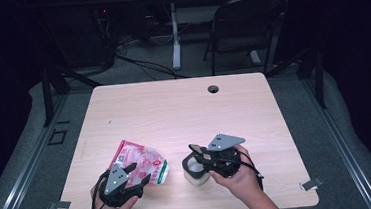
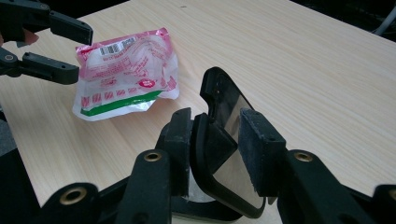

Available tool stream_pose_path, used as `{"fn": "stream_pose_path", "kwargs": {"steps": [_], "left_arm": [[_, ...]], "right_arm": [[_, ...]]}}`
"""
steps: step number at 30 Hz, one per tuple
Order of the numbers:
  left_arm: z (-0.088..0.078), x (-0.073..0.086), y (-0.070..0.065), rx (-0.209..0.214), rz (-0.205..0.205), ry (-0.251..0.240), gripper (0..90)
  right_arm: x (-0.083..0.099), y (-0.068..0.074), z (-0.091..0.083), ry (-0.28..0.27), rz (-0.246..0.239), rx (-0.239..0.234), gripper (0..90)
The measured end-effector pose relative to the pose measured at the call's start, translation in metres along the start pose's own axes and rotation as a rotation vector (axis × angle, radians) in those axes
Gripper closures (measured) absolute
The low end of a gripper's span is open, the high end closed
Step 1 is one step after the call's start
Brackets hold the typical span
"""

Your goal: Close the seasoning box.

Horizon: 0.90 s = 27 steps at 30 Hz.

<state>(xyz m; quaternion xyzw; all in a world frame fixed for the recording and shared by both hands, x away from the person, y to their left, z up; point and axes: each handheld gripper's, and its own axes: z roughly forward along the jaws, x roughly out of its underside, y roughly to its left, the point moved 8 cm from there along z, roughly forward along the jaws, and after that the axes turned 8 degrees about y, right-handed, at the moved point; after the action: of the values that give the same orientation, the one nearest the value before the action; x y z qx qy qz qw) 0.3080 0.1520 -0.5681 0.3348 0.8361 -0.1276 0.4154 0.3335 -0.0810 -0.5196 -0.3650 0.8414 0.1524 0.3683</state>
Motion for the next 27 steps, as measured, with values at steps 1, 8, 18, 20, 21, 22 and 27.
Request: {"fn": "stream_pose_path", "kwargs": {"steps": [1, 8, 18, 20, 21, 22, 27], "left_arm": [[0.000, 0.000, 0.000, 0.000, 0.000, 0.000, 38.5], [0.000, 0.001, 0.001, -0.002, -0.006, 0.003, 38.5], [0.001, 0.002, 0.001, -0.005, -0.008, 0.003, 38.5], [0.001, 0.002, 0.001, -0.005, -0.008, 0.005, 38.4], [0.001, 0.002, 0.001, -0.005, -0.008, 0.005, 38.5], [0.001, 0.002, 0.001, -0.005, -0.008, 0.006, 38.5], [0.001, 0.002, 0.002, -0.006, -0.008, 0.007, 38.4]], "right_arm": [[0.000, 0.000, 0.000, 0.000, 0.000, 0.000, 64.5], [0.004, 0.007, 0.005, 0.005, -0.033, 0.026, 60.9], [0.008, 0.017, 0.012, 0.025, -0.108, 0.079, 58.6], [0.008, 0.018, 0.013, 0.024, -0.115, 0.085, 58.3], [0.008, 0.019, 0.013, 0.025, -0.115, 0.088, 58.2], [0.009, 0.019, 0.013, 0.028, -0.117, 0.091, 58.0], [0.008, 0.021, 0.015, 0.028, -0.125, 0.091, 58.0]]}}
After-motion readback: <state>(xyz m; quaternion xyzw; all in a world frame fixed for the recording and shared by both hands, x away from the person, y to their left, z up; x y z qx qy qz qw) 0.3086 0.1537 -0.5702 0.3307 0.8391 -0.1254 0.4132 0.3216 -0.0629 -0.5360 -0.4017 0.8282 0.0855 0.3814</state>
